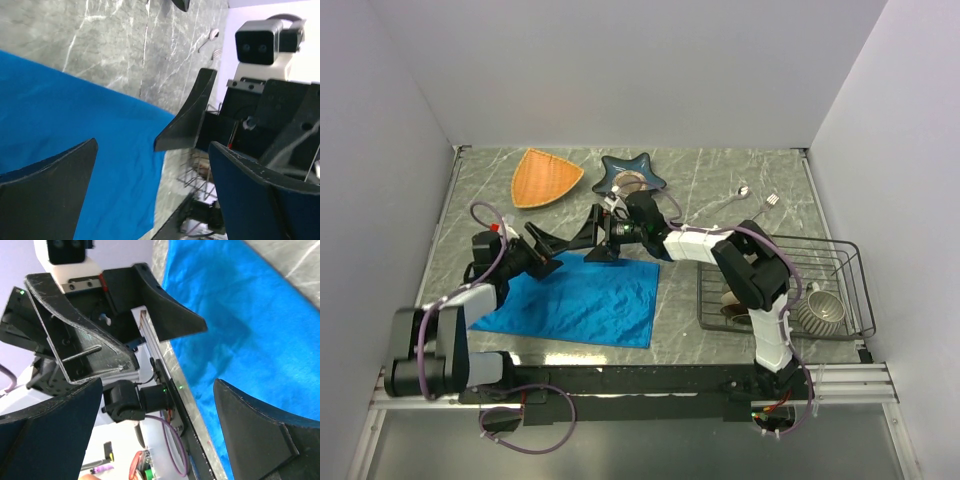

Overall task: Fold the napkin into a case and place the utensils inside
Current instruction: Smooth out the rectangle-folded napkin at the center of the board.

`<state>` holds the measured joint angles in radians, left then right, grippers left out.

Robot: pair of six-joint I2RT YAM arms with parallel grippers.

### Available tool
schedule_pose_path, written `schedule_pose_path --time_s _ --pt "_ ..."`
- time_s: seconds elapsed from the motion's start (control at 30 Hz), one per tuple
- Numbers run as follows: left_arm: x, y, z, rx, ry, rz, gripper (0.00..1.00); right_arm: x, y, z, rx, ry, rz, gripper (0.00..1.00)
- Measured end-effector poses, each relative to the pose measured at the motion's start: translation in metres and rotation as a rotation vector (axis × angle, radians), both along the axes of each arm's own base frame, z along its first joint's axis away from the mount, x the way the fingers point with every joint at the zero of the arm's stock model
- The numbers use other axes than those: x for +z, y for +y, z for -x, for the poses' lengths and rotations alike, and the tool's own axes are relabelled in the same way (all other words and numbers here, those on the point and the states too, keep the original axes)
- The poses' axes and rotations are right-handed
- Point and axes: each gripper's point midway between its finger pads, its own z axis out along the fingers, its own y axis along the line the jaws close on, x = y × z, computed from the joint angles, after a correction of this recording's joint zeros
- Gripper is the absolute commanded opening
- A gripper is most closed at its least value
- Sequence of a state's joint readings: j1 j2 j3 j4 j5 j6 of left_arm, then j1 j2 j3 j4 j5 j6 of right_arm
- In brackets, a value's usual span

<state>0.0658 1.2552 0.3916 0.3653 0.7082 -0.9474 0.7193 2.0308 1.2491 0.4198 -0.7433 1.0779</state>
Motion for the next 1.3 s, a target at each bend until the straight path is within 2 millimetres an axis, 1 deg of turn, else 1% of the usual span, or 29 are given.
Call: schedule_pose_path --time_s 0.17,0.37,0.5,0.63,0.7,0.83,0.93,1.03,1.13,1.3 --pt "-0.015 -0.014 -0.016 0.011 0.03 0.07 0.99 -0.011 -0.001 -0.007 -0.022 0.007 0.009 1.0" --pt "-0.031 -0.013 -0.037 0.053 0.047 0.091 0.99 -0.03 -0.007 -0.015 -0.047 0.014 0.042 1.0" --pt "-0.037 -0.014 -0.05 0.077 0.041 0.074 0.99 -0.049 -0.008 -0.017 -0.06 0.026 0.076 1.0" --pt "-0.049 -0.013 -0.057 0.094 0.055 0.063 0.99 -0.075 -0.012 -0.017 -0.074 0.064 0.134 1.0" --pt "-0.049 -0.014 -0.062 0.091 0.043 0.076 0.99 -0.077 -0.013 -0.019 -0.079 0.06 0.14 1.0" --pt "-0.049 -0.011 -0.064 0.071 0.033 0.088 0.99 -0.078 -0.016 -0.022 -0.087 0.063 0.143 1.0" --pt "-0.049 0.003 -0.068 0.085 0.03 0.096 0.99 -0.078 -0.018 -0.023 -0.088 0.067 0.143 1.0" --pt "-0.048 0.024 -0.074 0.115 0.022 0.094 0.99 -0.078 -0.018 -0.024 -0.088 0.068 0.143 1.0" --pt "-0.048 0.049 -0.079 0.15 0.02 0.076 0.99 -0.079 -0.019 -0.024 -0.088 0.071 0.144 1.0" --pt "-0.048 0.101 -0.088 0.223 0.004 0.021 0.99 -0.079 -0.021 -0.025 -0.088 0.075 0.145 1.0"
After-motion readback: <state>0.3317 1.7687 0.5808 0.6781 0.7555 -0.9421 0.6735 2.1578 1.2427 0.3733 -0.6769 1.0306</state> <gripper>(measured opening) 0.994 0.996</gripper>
